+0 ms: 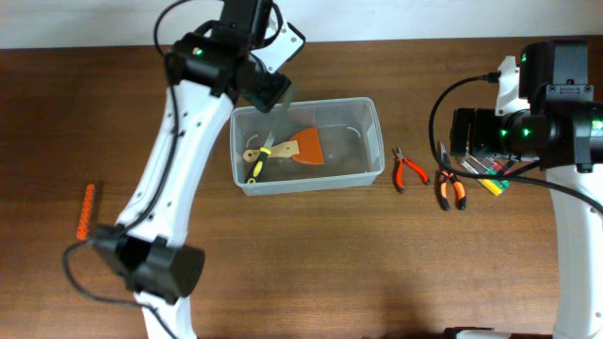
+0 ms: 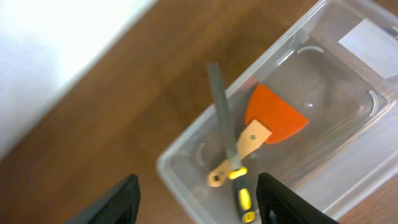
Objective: Pack container
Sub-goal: 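Carry the file with the left gripper and release it into the container, then withdraw the left gripper toward the orange bit strip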
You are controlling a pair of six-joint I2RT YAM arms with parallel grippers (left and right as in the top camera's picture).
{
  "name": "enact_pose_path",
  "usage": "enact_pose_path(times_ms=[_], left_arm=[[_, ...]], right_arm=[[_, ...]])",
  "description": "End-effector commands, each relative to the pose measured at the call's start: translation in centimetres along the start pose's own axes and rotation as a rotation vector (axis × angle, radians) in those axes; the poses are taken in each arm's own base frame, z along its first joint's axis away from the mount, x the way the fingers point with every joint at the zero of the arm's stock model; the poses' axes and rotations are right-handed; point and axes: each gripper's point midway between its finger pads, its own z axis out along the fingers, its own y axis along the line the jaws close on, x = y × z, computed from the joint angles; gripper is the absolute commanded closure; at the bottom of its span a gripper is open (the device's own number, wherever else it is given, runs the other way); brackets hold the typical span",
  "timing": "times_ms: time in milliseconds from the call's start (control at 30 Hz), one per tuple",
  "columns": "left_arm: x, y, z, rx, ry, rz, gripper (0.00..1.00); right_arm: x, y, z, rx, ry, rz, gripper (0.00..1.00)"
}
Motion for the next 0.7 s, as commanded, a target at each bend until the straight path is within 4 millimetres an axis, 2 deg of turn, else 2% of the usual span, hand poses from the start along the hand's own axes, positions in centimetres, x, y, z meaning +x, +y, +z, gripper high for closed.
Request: enact_pose_path(times_ms=[0,100,200,500,667], left_arm=[[2.1,-1.2,6.0,0.059,0.126,-0.151,0.38],[3.3,-1.7,8.6,0.069,0.191,-0.208,0.37],[4.4,-2.1,10.3,0.073,0.24,-0.245,0.37],[6.7,-2.7,14.5,0.088,0.331,-0.28,0.37],[7.3,-2.9,16.3,0.089,0.346,-0.32,0.37]], right_arm=[[0.0,-0.2,0.1,0.005,0.001,0.01,0.01],[0.0,-0.2,0.1,0.005,0.001,0.01,0.01],[0.0,-0.2,0.1,0.005,0.001,0.01,0.01],[0.0,-0.2,0.1,0.005,0.001,0.01,0.01],[0.0,-0.2,0.1,0.005,0.001,0.01,0.01]])
